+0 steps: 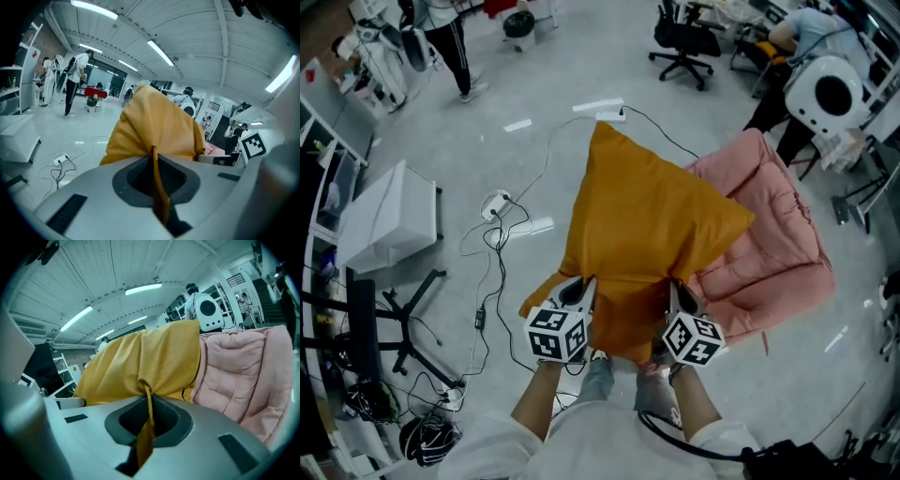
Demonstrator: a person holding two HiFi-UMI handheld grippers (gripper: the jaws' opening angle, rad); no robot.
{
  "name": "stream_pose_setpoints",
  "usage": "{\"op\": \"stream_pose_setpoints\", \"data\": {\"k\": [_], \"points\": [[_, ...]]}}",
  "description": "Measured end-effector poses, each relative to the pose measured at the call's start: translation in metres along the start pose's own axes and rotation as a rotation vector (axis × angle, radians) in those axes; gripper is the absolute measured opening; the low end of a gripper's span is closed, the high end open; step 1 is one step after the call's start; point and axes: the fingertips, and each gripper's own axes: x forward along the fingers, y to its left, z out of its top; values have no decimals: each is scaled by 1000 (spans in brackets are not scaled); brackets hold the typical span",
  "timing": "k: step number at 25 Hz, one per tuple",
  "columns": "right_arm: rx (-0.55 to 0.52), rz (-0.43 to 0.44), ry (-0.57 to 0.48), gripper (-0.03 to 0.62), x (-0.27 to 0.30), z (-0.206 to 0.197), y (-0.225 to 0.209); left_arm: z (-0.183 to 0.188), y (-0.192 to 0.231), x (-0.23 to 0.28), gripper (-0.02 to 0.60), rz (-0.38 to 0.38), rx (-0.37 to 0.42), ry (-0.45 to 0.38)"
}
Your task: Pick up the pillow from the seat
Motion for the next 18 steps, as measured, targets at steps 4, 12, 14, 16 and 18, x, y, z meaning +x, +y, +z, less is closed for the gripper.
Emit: {"op": "stream_pose_setpoints", "data": {"k": [4,12,14,16,18], "points": [[-34,50,2,34,-22,-1,29,4,-4,-45,20,24,-9,-39],[-111,175,20,34,-75,-4,44,-16,-41,-108,20,95,-49,-117],[-109,199,21,34,-90,-10,42,-27,-54,-122,20,114,-52,-123],[-103,216,21,34,-106,-19,40,-38,-66,-137,20,130,-49,-125],[-109,232,27,34,-123,-27,39,-50,-77,-151,20,149,-53,-130]]}}
